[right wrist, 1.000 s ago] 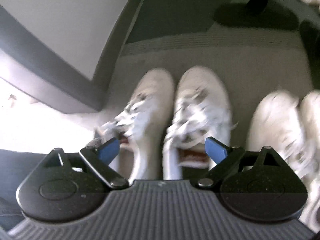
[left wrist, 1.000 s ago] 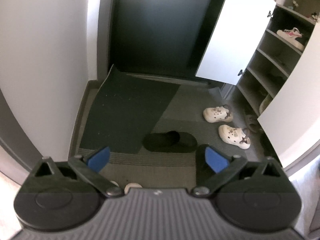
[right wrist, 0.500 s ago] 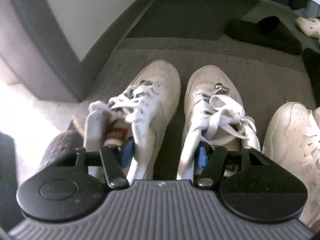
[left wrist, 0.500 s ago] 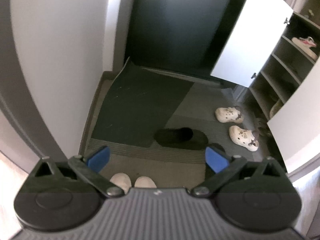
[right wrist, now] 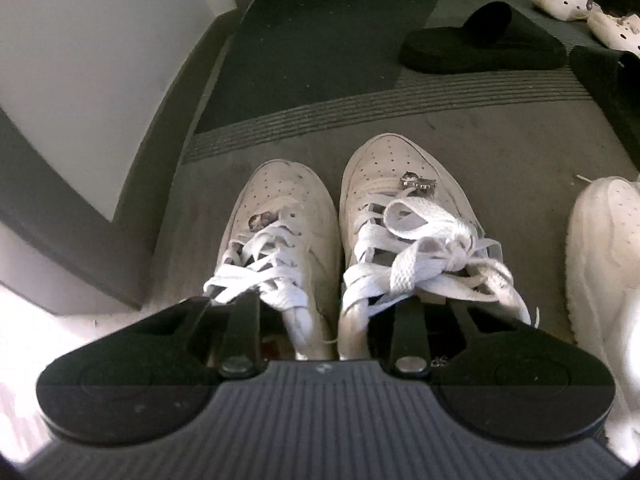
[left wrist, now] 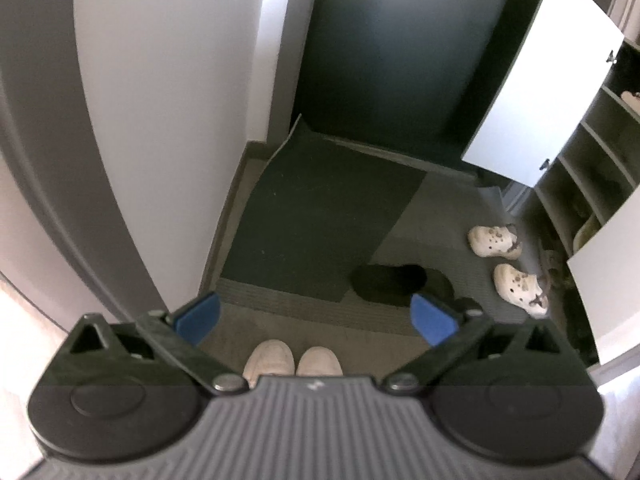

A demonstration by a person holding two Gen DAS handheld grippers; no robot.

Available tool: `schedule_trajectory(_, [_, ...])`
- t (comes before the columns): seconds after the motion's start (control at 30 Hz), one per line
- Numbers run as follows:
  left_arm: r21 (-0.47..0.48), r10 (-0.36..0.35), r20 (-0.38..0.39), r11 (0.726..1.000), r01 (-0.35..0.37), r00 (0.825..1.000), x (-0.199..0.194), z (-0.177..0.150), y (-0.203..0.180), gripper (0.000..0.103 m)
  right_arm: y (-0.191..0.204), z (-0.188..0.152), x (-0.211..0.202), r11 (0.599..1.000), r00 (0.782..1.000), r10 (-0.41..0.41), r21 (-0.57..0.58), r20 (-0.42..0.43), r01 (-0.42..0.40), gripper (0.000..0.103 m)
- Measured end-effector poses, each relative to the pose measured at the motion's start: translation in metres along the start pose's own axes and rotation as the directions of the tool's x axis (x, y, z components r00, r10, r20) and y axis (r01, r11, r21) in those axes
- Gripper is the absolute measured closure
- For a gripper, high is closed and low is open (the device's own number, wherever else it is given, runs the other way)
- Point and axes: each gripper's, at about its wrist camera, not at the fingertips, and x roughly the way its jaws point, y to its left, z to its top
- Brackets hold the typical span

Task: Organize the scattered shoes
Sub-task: 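Open the right gripper and lift it away from the sneaker pair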

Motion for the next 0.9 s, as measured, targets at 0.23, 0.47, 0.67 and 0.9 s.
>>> schedule_trajectory(0.23, [0.004, 0.012, 0.006, 1.0, -0.012, 1.0, -0.002, 0.003, 0.0, 0.0, 0.022, 0.01, 0.008, 0.999, 0.999, 0.039, -0.033, -0.011, -0.039, 0.07])
schedule_trajectory(0.47, [0.041, 0.042, 0.037, 0.998, -0.043, 0.998, -0.005, 0.001, -0.016, 0.0, 0.026, 0.028, 0.017, 0.992, 0.986, 0.056, -0.102, -0.157, -0.072, 0.064])
schedule_trajectory(0.67, [0.121, 0.018, 0.07, 0.992, -0.026, 0.997, -0.017, -0.008, -0.04, 0.0, 0.003, 0.046, -0.018, 0.975, 0.953, 0.175, -0.091, -0.246, -0.202, 0.052])
schedule_trajectory(0.9, [0.263, 0.011, 0.075, 0.964, -0.031, 0.997, -0.023, -0.039, -0.052, 0.0, -0.049, 0.129, -0.111, 0.977, 0.964, 0.171, -0.09, -0.203, -0.193, 0.051])
